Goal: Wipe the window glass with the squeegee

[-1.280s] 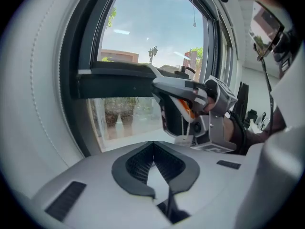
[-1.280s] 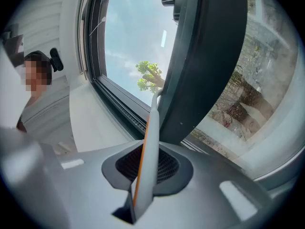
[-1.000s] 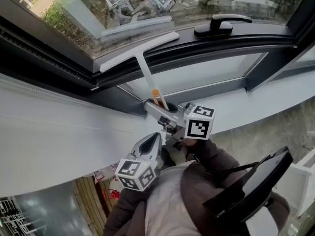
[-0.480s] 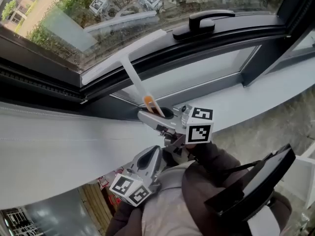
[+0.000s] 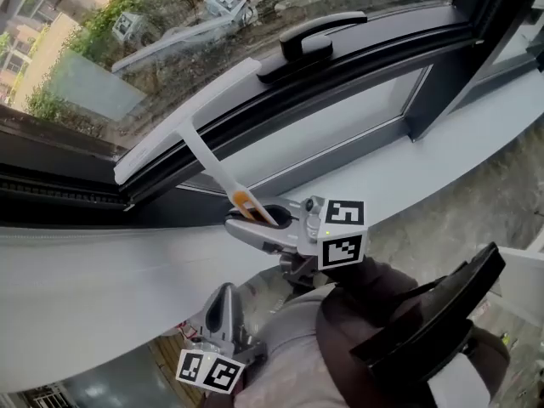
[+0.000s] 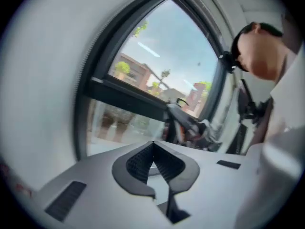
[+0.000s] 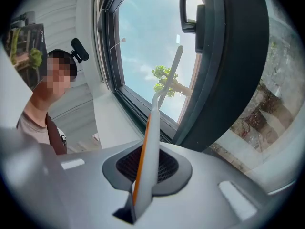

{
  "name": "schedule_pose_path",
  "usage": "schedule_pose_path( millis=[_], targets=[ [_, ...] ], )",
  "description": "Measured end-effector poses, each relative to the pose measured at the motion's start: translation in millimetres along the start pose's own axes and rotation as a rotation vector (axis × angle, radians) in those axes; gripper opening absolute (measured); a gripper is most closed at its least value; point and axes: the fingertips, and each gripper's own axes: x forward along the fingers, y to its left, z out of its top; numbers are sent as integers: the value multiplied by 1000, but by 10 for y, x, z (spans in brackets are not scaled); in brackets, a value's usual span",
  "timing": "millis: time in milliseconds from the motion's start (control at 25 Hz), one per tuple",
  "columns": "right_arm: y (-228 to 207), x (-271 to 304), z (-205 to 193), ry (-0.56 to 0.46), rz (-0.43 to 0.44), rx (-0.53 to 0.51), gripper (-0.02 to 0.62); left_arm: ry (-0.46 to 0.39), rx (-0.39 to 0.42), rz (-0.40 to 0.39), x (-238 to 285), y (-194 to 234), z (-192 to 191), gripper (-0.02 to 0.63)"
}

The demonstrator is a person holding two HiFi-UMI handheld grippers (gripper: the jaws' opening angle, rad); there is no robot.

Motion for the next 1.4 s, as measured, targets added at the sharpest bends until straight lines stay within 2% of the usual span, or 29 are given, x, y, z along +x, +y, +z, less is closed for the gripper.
schedule_pose_path(
  millis=[80, 120, 200, 280, 360, 400, 520, 560, 640, 720, 760, 840, 920, 960, 1000, 1040, 1080, 1120, 1160, 1240, 1280, 1320, 1360, 1400],
  targets=[
    [0, -6, -9, 7, 9, -9, 21, 12, -143, 167, -162, 418, -90, 1],
    [2, -3, -8, 9, 15, -13, 21, 20, -201, 205, -215, 529, -132, 1],
    [27, 6, 2, 8, 28, -27, 23, -1, -233, 192, -216, 531, -89, 0],
    [79, 16, 30, 4, 49, -51, 23, 2, -172, 100, -72, 344, -24, 0],
    [137, 30, 56, 5, 69, -74, 23, 66, -139, 41, 86, 229, -85, 0],
    [160, 36, 62, 7, 76, -84, 23, 100, -155, 62, 119, 282, -148, 0],
    [194, 36, 59, 16, 85, -106, 23, 161, -290, 244, 40, 712, -385, 0],
    [195, 31, 57, 17, 85, -108, 23, 165, -330, 283, 29, 799, -428, 0],
    [199, 7, 62, 15, 83, -114, 23, 132, -378, 297, 57, 818, -381, 0],
    [224, -49, 86, 12, 79, -123, 23, 93, -371, 310, 47, 827, -287, 1],
    [242, -78, 102, 10, 76, -129, 23, 85, -379, 344, 10, 885, -275, 0],
    [264, -108, 115, 5, 71, -142, 23, 83, -480, 479, -158, 1145, -369, 0],
    [244, -113, 81, 8, 68, -155, 23, 112, -609, 670, -398, 1540, -632, 1],
    [223, -121, 57, 13, 67, -163, 23, 170, -646, 778, -512, 1744, -838, 0],
    [200, -135, 38, 16, 65, -172, 23, 265, -667, 873, -598, 1908, -1085, 1],
    [184, -150, 31, 17, 63, -181, 23, 377, -684, 935, -639, 2001, -1335, 0],
    [179, -163, 36, 12, 63, -186, 23, 470, -705, 958, -637, 2019, -1527, 2],
    [187, -173, 47, 6, 65, -187, 23, 519, -717, 957, -611, 1997, -1615, 0],
    [205, -184, 58, 2, 68, -186, 23, 532, -701, 952, -580, 1981, -1598, 0],
    [267, -235, 88, -1, 78, -190, 23, 550, -590, 921, -448, 1987, -1491, 0],
    [313, -281, 113, 0, 84, -194, 23, 563, -548, 852, -290, 1940, -1504, 1],
    [371, -336, 143, 2, 91, -197, 23, 565, -547, 741, -80, 1827, -1565, 0],
    [441, -394, 176, 3, 101, -199, 23, 553, -582, 622, 124, 1675, -1641, 1],
    [519, -448, 214, 5, 112, -199, 23, 541, -625, 543, 261, 1538, -1707, 0]
  ],
)
